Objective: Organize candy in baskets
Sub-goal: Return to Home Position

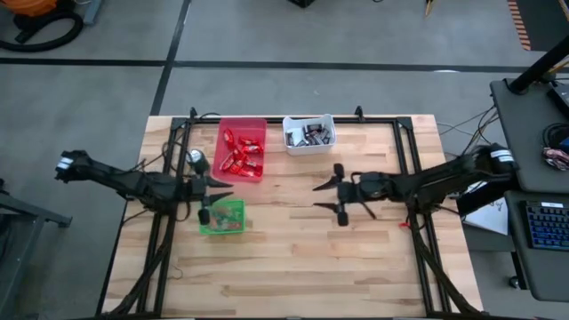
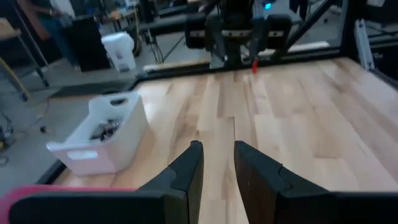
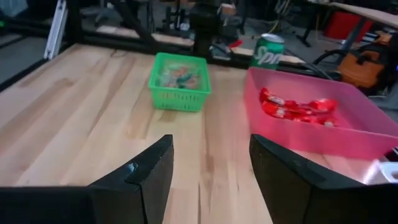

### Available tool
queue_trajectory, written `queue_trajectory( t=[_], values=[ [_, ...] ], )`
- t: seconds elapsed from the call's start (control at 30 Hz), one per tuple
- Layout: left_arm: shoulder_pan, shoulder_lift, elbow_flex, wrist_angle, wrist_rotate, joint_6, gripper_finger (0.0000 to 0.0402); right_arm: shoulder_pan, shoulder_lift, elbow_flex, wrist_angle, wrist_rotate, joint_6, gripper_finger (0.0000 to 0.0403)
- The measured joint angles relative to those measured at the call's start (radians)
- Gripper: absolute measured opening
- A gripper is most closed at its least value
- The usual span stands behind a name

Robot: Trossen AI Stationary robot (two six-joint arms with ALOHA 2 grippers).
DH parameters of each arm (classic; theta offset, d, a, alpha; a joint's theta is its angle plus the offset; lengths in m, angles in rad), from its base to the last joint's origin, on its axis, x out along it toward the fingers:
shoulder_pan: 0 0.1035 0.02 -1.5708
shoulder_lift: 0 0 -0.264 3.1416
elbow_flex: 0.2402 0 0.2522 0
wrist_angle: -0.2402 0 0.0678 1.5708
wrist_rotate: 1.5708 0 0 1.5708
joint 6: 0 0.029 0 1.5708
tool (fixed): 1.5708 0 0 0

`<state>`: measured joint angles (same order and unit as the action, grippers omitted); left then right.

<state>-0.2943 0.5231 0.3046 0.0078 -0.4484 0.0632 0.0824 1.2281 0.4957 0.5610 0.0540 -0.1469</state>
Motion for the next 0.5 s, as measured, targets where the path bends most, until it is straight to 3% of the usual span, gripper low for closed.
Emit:
queue_trajectory(
  t=[0.27, 0.5],
  values=[
    [0.094, -0.164, -0.029, -0.038, 0.128, 0.078, 0.0075, -0.056, -0.196, -0.123, 0.002, 0.0, 0.039, 0.0203],
    [0.123, -0.283, -0.173, -0.003, 0.202, 0.055, 0.0075, -0.087, -0.342, -0.248, 0.013, 0.0, 0.093, 0.0203]
  ],
)
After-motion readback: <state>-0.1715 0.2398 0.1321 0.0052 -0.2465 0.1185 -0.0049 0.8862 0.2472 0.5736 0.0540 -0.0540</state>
